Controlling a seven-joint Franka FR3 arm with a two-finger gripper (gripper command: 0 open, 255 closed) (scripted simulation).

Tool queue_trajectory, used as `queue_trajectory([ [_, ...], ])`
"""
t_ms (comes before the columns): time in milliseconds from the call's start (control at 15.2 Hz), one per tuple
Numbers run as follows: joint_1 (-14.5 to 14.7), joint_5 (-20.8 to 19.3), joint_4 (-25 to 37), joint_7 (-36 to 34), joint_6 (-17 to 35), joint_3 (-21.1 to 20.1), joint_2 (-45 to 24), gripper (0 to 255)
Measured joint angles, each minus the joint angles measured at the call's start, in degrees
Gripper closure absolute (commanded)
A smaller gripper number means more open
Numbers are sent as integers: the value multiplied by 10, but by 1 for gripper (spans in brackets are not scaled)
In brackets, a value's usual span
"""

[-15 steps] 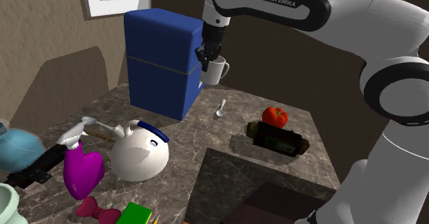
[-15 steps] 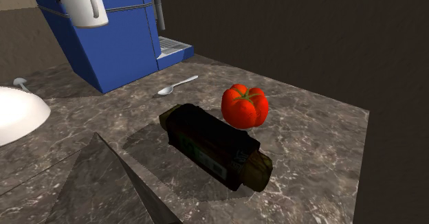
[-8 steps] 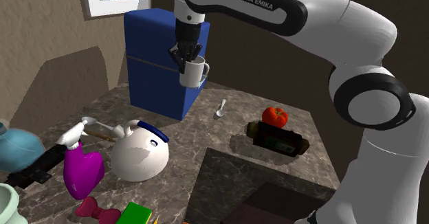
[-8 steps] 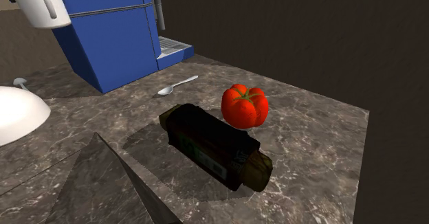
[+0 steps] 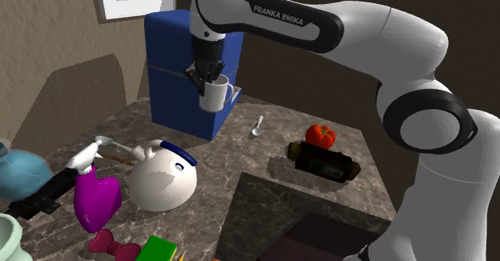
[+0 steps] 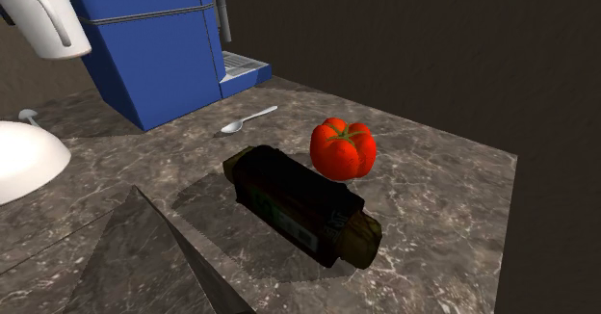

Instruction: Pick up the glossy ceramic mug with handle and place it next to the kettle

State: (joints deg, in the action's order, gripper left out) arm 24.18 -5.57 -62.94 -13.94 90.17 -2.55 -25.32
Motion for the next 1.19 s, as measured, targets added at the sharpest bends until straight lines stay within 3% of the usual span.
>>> queue_trajectory([
  [1188, -4, -1, -179, -12, 153, 0, 26, 255],
])
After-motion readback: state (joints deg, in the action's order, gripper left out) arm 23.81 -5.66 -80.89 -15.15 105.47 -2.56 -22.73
